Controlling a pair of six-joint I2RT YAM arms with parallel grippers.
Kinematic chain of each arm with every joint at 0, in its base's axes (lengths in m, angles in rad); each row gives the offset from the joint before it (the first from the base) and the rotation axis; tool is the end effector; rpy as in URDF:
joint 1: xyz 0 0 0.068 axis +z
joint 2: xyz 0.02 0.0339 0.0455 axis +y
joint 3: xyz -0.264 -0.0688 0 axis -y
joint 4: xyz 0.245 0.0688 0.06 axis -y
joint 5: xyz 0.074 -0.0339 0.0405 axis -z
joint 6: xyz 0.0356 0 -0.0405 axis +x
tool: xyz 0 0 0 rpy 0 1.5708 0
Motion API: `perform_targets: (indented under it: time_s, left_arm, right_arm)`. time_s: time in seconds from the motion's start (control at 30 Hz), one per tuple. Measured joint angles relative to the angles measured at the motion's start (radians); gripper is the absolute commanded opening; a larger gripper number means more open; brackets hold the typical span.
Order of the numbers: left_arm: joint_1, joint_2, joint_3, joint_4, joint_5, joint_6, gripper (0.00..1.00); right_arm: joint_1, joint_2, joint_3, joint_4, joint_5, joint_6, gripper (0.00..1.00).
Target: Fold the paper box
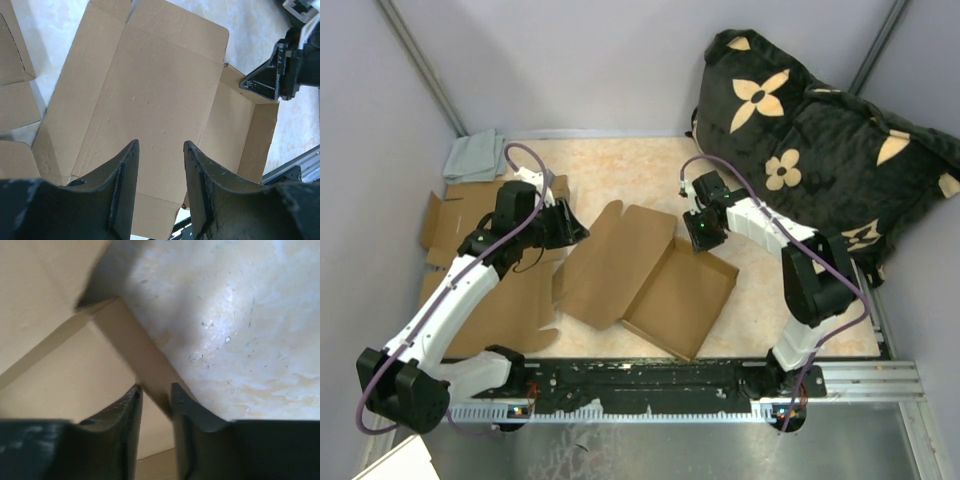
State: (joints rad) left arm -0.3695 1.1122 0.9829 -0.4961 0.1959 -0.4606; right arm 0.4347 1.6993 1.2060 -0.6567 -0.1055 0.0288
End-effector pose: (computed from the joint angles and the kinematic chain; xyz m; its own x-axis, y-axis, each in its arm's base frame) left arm 0.2233 -0.0939 0.3144 -0.7119 -0.1918 -0.6756 0.2065 0.8623 -0.4624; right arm 0.3093 0.1477 0.2123 -0.8407 -0.3588 -0.4055 -0.4338 0.8945 0.1078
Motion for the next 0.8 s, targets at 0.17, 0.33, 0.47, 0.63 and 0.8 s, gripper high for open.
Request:
perform_targets:
  time_s: [0.17, 0.33, 0.47, 0.63, 0.8]
  left_arm:
    - [0.000, -0.006, 0.000, -0.007, -0.001, -0.011, 0.50]
    - [0.000, 0.006, 0.000, -0.014, -0.002, -0.046, 0.50]
    - [0.000, 0.072, 0.000, -0.001, 0.007, -0.080, 0.50]
    - [0.006, 0.229, 0.008, 0.031, 0.032, -0.103, 0.50]
    - [0.008, 0.397, 0.079, 0.027, 0.079, -0.093, 0.47]
  right_arm:
    - [-0.002, 0.045, 0.026, -0.010, 0.082, 0.068, 0.07]
    - [-0.021, 0.035, 0.014, -0.019, 0.137, 0.156, 0.04]
    - [-0.026, -0.015, -0.041, -0.023, 0.183, 0.210, 0.01]
    - [-0.021, -0.158, -0.194, -0.042, 0.216, 0.291, 0.00]
    - [-0.021, -0.268, -0.297, -0.063, 0.225, 0.349, 0.00]
